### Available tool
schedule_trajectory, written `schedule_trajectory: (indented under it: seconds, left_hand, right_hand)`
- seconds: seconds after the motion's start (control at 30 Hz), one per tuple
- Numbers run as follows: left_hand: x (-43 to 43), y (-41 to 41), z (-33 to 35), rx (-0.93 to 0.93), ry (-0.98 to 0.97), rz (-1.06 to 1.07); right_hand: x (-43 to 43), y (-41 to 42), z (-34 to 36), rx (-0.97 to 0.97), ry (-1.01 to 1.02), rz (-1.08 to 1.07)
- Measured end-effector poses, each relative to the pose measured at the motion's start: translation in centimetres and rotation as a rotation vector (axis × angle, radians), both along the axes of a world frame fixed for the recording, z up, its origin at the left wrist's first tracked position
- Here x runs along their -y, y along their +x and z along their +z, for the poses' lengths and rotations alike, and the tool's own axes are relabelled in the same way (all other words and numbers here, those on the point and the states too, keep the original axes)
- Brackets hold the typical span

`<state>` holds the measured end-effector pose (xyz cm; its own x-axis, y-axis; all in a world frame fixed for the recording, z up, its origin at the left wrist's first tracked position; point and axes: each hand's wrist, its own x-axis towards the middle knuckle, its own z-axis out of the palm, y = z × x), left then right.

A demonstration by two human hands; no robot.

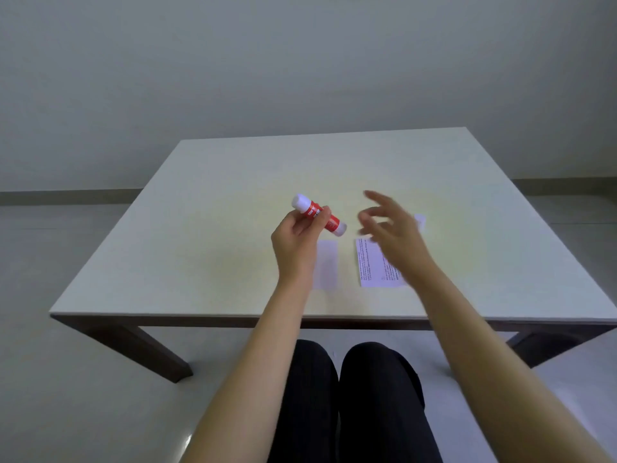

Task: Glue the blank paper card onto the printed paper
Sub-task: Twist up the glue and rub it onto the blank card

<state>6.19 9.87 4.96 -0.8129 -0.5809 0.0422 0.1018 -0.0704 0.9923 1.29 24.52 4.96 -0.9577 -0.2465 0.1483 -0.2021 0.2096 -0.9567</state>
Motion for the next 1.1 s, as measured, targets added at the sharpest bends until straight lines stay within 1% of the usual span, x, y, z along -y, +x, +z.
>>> schedule_trajectory:
  seconds: [0.03, 0.07, 0.1, 0.2, 0.27, 0.4, 0.43, 0.5, 0.6, 0.63, 0.73, 0.9, 1.0, 1.1]
  left_hand:
    - [-0.5, 0.0, 0.2, -0.021, 0.051, 0.017]
    - [-0.8, 0.1, 0.4, -0.036, 0.097, 0.026]
    - [-1.0, 0.3, 0.5, -0.042, 0.141, 0.026]
    - [-1.0, 1.1, 0.4, -0.037, 0.253, 0.029]
    - [-1.0, 1.6, 0.3, -0.029, 0.287, 0.02]
    - [-1.7, 2.5, 0.1, -0.007, 0.297, -0.071]
    - [-1.8, 2.7, 0.0, -0.005, 0.301, -0.076]
    - [-1.8, 2.9, 0.0, -0.016, 0.31, -0.055]
    - [-1.2, 2.7, 0.3, -0.063, 0.351, -0.048]
    - [-1.1, 2.6, 0.3, -0.073, 0.36, -0.059]
    - [-1.1, 2.8, 0.0, -0.031, 0.339, -0.065]
    - [-1.3, 3.2, -1.0, -0.031, 0.417, -0.047]
    - [-1.3, 3.1, -1.0, -0.034, 0.434, -0.042]
    - [-1.2, 2.5, -0.5, -0.043, 0.431, -0.052]
  right_hand:
    - [1.2, 1.4, 0.1, 0.081, -0.163, 0.099]
    - [2.1, 2.3, 0.1, 0.119, -0.264, 0.131]
    - [2.8, 3.0, 0.2, 0.124, -0.32, 0.105]
    - [4.1, 3.6, 0.3, 0.116, -0.372, -0.021]
    - [4.9, 3.9, 0.3, 0.127, -0.389, -0.077]
    - [6.1, 4.4, 0.0, 0.209, -0.342, -0.26]
    - [6.0, 4.4, 0.0, 0.231, -0.329, -0.275]
    - [5.4, 4.5, 0.2, 0.242, -0.354, -0.196]
    - [4.0, 5.1, -0.1, 0.13, -0.367, 0.068]
    - [3.7, 5.4, -0.3, 0.104, -0.356, 0.114]
    - [3.2, 5.5, -0.3, 0.122, -0.324, 0.085]
    - [3.3, 4.4, 0.2, 0.179, -0.122, 0.008]
    - [3.4, 4.5, 0.3, 0.093, -0.025, 0.025]
    - [3.6, 5.0, 0.3, -0.055, -0.047, 0.059]
